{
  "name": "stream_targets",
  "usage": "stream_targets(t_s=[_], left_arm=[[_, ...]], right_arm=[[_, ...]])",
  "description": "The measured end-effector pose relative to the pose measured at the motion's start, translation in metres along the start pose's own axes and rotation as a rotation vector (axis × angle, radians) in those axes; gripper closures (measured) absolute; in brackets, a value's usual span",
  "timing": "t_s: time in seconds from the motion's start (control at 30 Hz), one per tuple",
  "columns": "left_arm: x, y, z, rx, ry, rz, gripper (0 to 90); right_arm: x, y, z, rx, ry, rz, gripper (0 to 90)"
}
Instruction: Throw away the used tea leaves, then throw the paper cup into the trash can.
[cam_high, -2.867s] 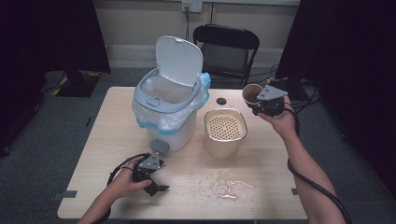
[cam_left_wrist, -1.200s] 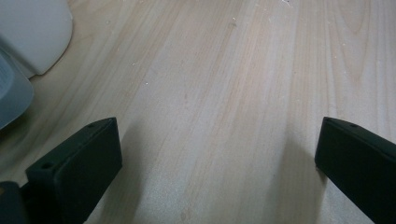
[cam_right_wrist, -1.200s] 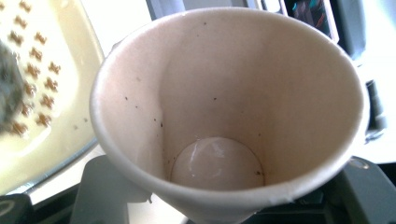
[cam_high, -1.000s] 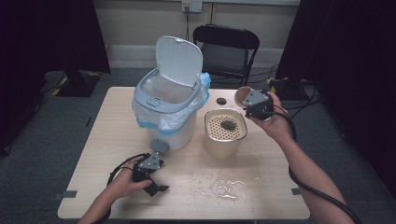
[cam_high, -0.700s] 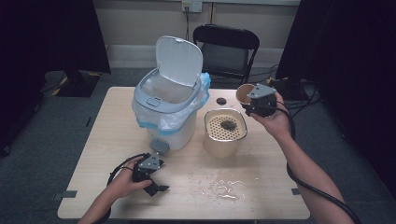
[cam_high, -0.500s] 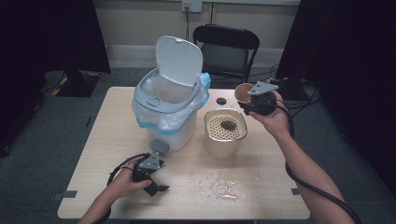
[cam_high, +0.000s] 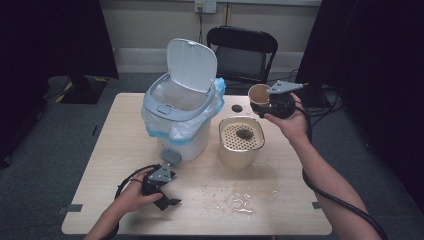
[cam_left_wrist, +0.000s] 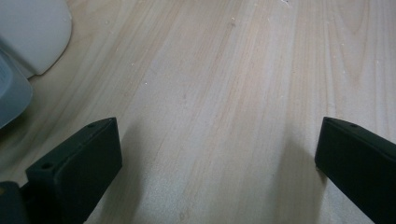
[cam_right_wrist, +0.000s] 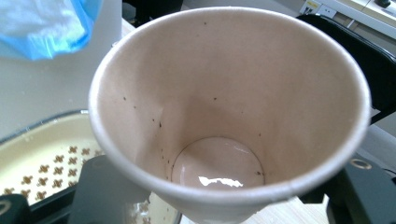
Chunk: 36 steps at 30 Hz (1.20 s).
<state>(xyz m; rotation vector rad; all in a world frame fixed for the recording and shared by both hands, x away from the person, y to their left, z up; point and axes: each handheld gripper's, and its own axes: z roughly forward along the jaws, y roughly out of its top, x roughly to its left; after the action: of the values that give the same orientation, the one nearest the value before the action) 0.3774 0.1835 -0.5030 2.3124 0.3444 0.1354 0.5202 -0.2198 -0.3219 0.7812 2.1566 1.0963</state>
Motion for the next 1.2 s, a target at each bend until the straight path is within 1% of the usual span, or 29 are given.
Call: stream_targets(t_s=[0.07, 0.1, 0.17, 0.27, 0.37, 0.5, 0.57, 0.6, 0.63, 0.7, 0.8, 0.87, 0.9, 1.0, 1.03, 1.07, 1.2], left_arm=[[0.0, 0.0, 0.0, 0.001, -0.001, 0.0, 0.0], [0.0, 0.0, 0.0, 0.0, -0.001, 0.0, 0.0], [0.0, 0.0, 0.0, 0.0, -0.001, 0.0, 0.0], [0.0, 0.0, 0.0, 0.0, 0.0, -0.001, 0.0], [0.0, 0.0, 0.0, 0.001, -0.002, -0.002, 0.0], [0.0, 0.0, 0.0, 0.003, -0.003, 0.0, 0.0], [0.0, 0.0, 0.0, 0.002, -0.003, 0.001, 0.0], [0.0, 0.0, 0.0, 0.002, -0.003, 0.001, 0.0], [0.0, 0.0, 0.0, 0.002, -0.003, 0.0, 0.0], [0.0, 0.0, 0.0, 0.003, -0.003, 0.001, 0.0], [0.0, 0.0, 0.0, 0.003, -0.003, 0.001, 0.0], [0.0, 0.0, 0.0, 0.002, -0.003, 0.0, 0.0], [0.0, 0.0, 0.0, 0.002, -0.003, 0.001, 0.0], [0.0, 0.0, 0.0, 0.002, -0.003, 0.0, 0.0], [0.0, 0.0, -0.001, 0.01, -0.008, 0.002, 0.0], [0.0, 0.0, -0.001, 0.01, -0.008, 0.002, 0.0], [0.0, 0.0, -0.001, 0.009, -0.008, 0.002, 0.0]], right_arm=[[0.0, 0.004, 0.0, 0.0, 0.009, 0.005, 36.9], [0.0, 0.007, 0.0, 0.002, 0.024, 0.013, 36.9], [0.0, 0.008, 0.0, 0.003, 0.028, 0.013, 36.8], [-0.001, 0.013, 0.0, 0.002, 0.045, 0.031, 36.7], [-0.001, 0.016, 0.0, 0.003, 0.071, 0.056, 36.7], [0.001, 0.021, 0.002, 0.007, 0.083, 0.057, 36.5], [0.003, 0.024, 0.003, 0.001, 0.101, 0.069, 36.5], [0.003, 0.024, 0.003, 0.001, 0.101, 0.069, 36.5], [0.005, 0.026, 0.004, 0.01, 0.106, 0.053, 36.4], [0.006, 0.027, 0.004, 0.01, 0.106, 0.045, 36.4], [0.009, 0.029, 0.005, 0.008, 0.128, 0.047, 36.4], [0.009, 0.029, 0.004, 0.007, 0.128, 0.045, 36.3], [0.01, 0.03, 0.005, 0.006, 0.143, 0.054, 36.3], [0.01, 0.031, 0.005, 0.002, 0.143, 0.055, 36.3], [0.009, 0.032, 0.005, -0.001, 0.155, 0.062, 36.2], [0.009, 0.032, 0.005, -0.001, 0.155, 0.062, 36.2], [0.01, 0.037, 0.004, 0.008, 0.162, 0.052, 36.1]])
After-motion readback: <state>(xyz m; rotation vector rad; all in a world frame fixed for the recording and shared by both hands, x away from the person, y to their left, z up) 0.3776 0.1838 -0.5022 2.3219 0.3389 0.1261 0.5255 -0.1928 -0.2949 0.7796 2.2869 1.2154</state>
